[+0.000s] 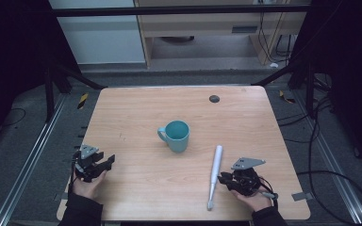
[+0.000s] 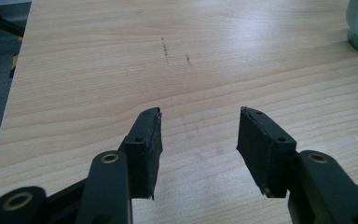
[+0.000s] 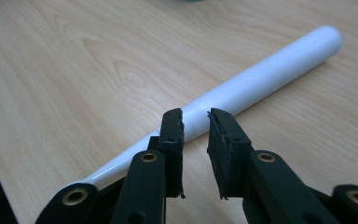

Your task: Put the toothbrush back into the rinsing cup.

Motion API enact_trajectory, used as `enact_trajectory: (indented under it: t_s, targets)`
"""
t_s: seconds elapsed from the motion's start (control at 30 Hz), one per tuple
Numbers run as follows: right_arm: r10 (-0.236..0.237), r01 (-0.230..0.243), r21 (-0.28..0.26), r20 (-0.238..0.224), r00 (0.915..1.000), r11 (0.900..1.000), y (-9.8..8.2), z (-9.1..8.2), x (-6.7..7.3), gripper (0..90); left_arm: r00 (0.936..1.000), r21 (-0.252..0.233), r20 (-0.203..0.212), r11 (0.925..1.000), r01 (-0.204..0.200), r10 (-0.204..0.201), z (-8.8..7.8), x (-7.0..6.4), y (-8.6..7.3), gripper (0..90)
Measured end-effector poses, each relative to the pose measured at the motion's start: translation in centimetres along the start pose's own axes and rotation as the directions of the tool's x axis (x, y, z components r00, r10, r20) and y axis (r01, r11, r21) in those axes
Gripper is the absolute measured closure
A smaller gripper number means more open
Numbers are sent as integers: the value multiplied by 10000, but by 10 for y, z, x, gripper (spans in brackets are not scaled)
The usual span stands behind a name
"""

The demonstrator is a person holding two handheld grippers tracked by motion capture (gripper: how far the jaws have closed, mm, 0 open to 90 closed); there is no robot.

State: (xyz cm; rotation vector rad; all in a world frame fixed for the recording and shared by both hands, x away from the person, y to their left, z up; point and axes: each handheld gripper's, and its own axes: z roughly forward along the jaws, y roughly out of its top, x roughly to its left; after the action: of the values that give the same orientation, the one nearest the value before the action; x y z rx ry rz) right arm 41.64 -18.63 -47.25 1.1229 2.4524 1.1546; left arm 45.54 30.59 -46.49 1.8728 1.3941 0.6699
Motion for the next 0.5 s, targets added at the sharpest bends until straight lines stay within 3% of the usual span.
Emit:
enact_trajectory:
  t_s: [0.33, 0.5]
  targets:
    - [-391, 411, 679, -298, 9988, 9968, -4, 11, 9, 813, 10000, 30, -25, 10000, -59, 59, 0, 0, 0, 482]
    - [-429, 458, 744, -391, 9983, 9962, -3, 14, 11, 814, 10000, 38, -43, 10000, -85, 85, 1, -1, 0, 477]
